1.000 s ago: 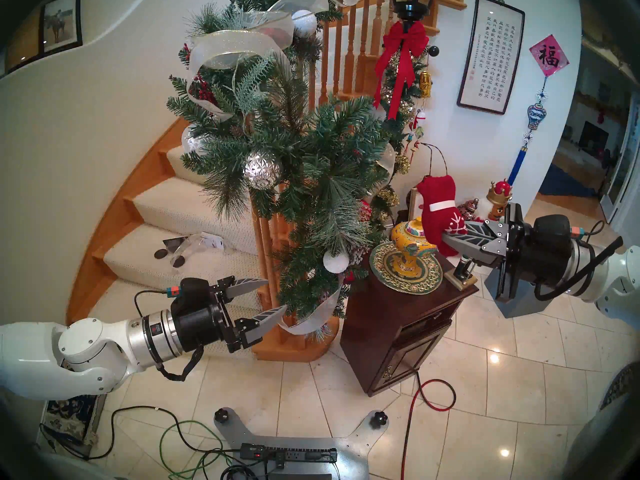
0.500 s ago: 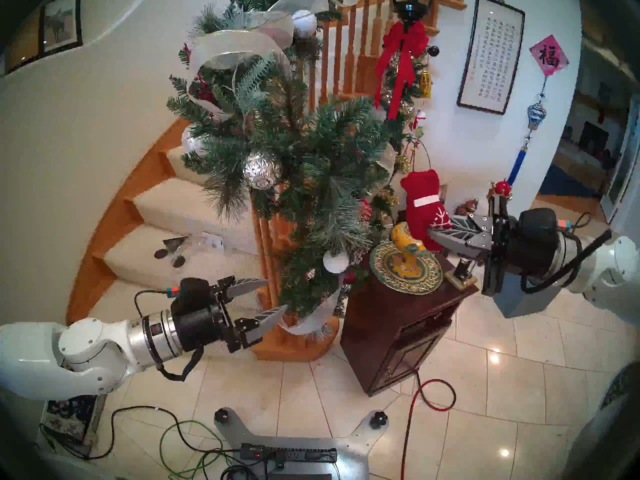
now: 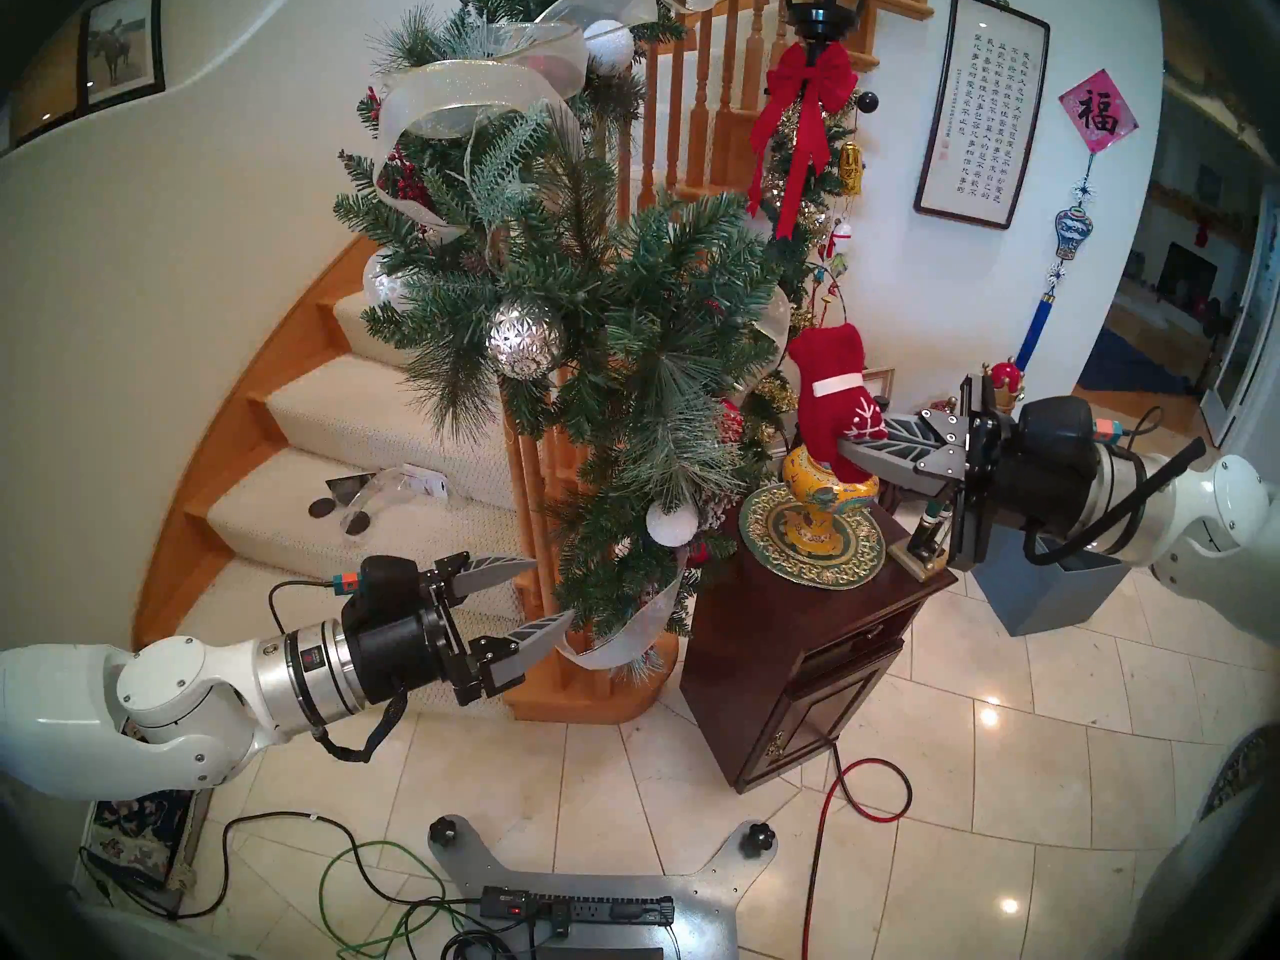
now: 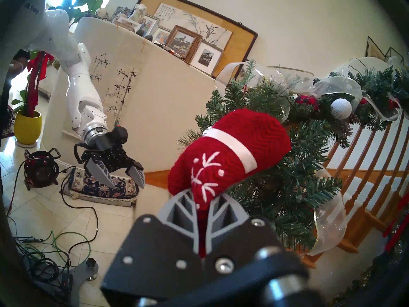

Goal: Hang the ornament onto the Christmas-tree-style decoration

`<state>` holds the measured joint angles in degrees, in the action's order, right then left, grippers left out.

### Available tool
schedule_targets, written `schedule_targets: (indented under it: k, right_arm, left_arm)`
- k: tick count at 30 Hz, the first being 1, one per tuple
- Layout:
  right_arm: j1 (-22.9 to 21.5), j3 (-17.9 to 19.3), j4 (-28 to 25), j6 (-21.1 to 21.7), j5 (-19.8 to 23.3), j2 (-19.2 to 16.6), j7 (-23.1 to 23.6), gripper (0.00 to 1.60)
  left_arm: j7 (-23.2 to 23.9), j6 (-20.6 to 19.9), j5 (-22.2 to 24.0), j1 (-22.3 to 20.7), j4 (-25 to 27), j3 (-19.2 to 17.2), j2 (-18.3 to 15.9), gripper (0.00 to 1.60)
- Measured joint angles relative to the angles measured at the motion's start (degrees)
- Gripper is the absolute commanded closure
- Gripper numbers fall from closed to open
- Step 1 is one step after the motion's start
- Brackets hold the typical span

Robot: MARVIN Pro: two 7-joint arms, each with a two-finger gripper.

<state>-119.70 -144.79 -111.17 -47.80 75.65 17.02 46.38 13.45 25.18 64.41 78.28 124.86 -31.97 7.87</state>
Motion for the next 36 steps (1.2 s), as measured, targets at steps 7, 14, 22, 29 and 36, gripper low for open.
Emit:
schedule_targets:
  k: [7,14,22,29,36]
  right_arm:
    - [0.0,2.8,1.3,4.1,-1.1,-2.8,-0.2,1.60]
    - [-0.3,5.4,2.3,7.5,-2.7,-5.9,-0.6,1.60]
    - [-0.2,7.8,2.9,9.5,-4.3,-8.0,-1.8,1.60]
    - [1.8,10.6,3.5,10.1,-5.5,-9.2,-3.0,1.60]
    - [5.3,14.3,4.1,10.4,-6.5,-10.0,-4.2,1.60]
  left_arm:
    - [0.0,0.0,0.0,0.0,0.0,0.0,0.0,0.00]
    - [0.0,0.0,0.0,0.0,0.0,0.0,0.0,0.00]
    - [0.0,0.0,0.0,0.0,0.0,0.0,0.0,0.00]
    - [0.0,0.0,0.0,0.0,0.0,0.0,0.0,0.00]
    - [0.0,0.0,0.0,0.0,0.0,0.0,0.0,0.00]
